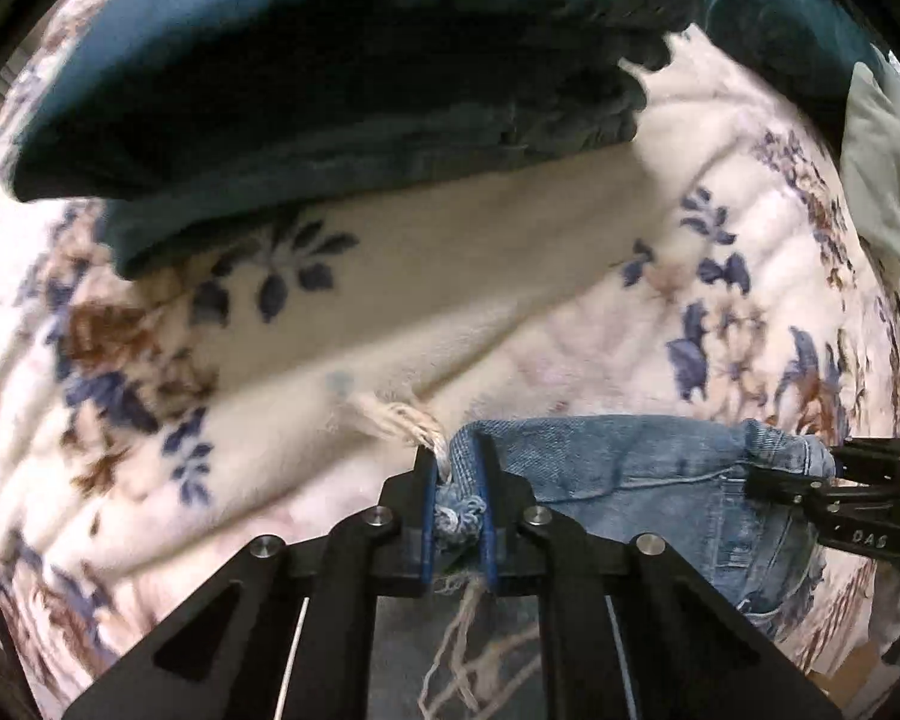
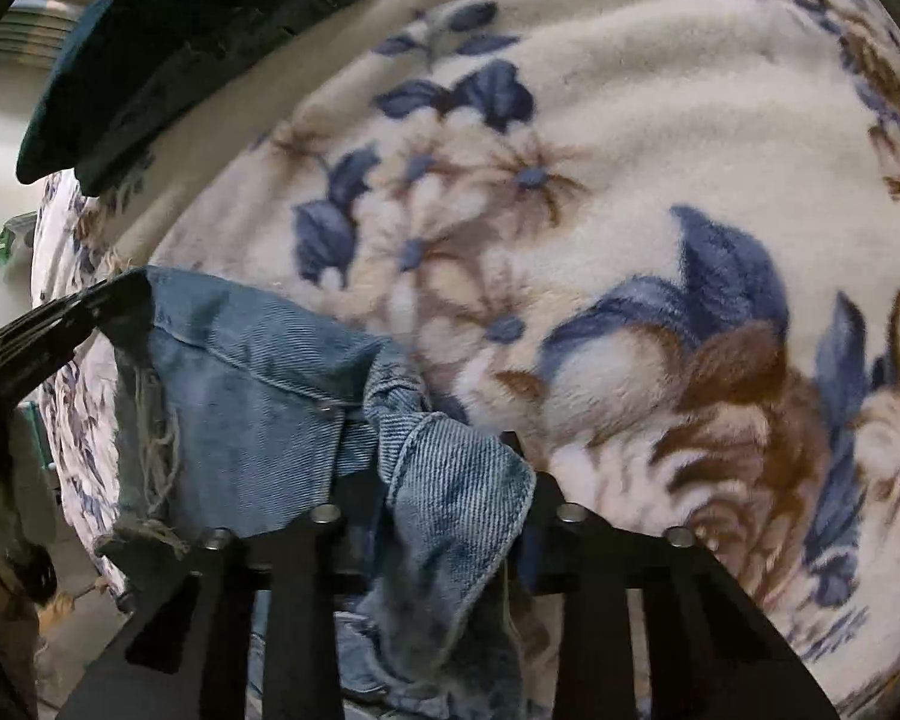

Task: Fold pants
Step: 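Lower both grippers to the shorts' waistband and close on it, then lift the waistband with both grippers and flip it over toward the frayed leg hems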

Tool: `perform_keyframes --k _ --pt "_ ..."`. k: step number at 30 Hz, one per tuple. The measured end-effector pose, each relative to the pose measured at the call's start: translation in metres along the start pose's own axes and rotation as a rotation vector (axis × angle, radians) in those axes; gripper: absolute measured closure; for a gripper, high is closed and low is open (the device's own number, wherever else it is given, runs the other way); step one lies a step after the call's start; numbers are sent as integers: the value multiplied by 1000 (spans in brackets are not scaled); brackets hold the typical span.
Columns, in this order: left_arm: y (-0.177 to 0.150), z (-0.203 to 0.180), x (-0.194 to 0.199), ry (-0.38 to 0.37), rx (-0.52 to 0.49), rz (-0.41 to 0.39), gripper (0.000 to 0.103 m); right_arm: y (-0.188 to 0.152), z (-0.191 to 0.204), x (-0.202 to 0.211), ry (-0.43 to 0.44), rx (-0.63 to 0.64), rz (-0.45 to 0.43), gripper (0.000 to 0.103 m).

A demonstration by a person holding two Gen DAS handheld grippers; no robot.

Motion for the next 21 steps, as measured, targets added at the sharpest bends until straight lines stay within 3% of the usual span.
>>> perform_keyframes --k 10,15,21 --pt "-62 -4 81 -17 103 -172 95 -55 34 59 -25 65 -103 75" --pt "-131 -10 117 -64 205 -220 95 -112 41 93 22 84 -141 75" --pt "-254 -28 137 -106 329 -196 95 -212 77 99 48 132 -160 75"
Point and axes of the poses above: each gripper's, at about its wrist camera, not at the fingertips, and x roughly against the way its jaws point, z to its left, y to its top, the point moved 4 cm from there along -x, roughly the way its jaws point, and after that the axes turned 12 degrees about z, right-handed, at the moved point
